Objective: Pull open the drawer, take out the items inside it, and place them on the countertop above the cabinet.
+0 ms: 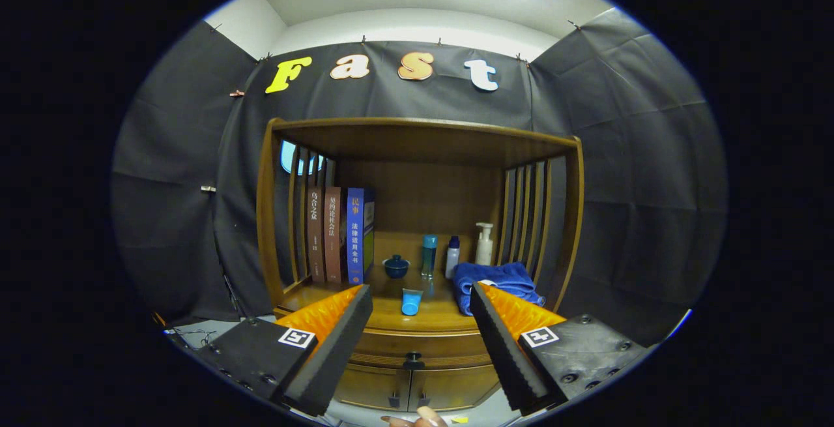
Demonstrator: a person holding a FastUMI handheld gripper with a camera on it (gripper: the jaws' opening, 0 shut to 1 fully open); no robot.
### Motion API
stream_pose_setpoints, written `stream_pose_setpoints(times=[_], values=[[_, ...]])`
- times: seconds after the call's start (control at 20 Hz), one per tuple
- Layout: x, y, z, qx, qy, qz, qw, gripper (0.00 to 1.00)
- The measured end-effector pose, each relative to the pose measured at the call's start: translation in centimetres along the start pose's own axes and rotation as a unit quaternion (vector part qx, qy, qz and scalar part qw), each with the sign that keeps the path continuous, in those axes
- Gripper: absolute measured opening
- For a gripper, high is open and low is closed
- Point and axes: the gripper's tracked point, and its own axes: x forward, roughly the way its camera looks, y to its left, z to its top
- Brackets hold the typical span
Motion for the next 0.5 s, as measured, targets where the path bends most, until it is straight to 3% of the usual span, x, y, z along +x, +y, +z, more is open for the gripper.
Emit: stream_pose_setpoints(times=[0.5], values=[[-2.0,-0.6,2.5,0.003,-0.022,-0.004,1.000,0.99]])
